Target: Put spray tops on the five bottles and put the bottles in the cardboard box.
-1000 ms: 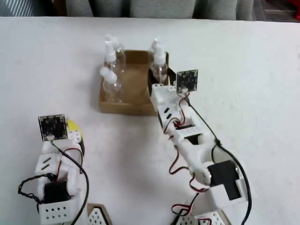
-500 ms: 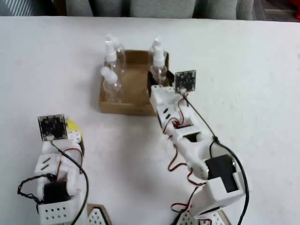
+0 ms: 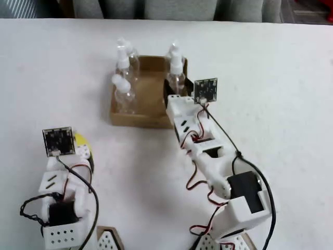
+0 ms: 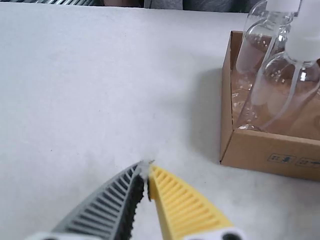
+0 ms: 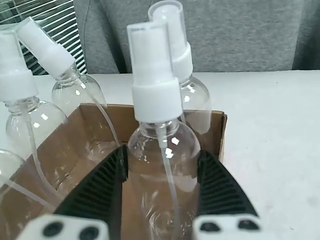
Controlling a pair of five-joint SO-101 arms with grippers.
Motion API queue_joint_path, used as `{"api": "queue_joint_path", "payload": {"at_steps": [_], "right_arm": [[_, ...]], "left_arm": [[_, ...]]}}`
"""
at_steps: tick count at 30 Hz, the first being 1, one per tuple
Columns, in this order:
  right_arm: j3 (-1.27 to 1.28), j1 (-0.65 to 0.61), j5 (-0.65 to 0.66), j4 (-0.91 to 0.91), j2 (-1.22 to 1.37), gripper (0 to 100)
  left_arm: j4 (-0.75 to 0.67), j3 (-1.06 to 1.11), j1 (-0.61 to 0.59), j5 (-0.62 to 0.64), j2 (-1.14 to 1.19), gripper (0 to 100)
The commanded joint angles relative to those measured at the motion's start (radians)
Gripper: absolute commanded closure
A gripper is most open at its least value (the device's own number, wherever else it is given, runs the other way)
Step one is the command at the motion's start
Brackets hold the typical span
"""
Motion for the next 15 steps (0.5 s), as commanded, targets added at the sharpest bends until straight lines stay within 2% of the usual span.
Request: {"api": "queue_joint_path", "payload": {"at_steps": [1,6,15], "right_arm": [[-0.009,-0.018,0.011,-0.005,-0.008,97.7],[-0.002,-0.022,0.106,-0.007,-0.008,97.7],[0.003,-0.022,0.12,-0.007,-0.008,97.6]], "left_arm": [[-0.014,-0.003,-0.016,-0.012,-0.005,98],[-0.015,-0.003,-0.016,-0.012,-0.005,98],[-0.015,-0.003,-0.016,-0.012,-0.005,98]]}}
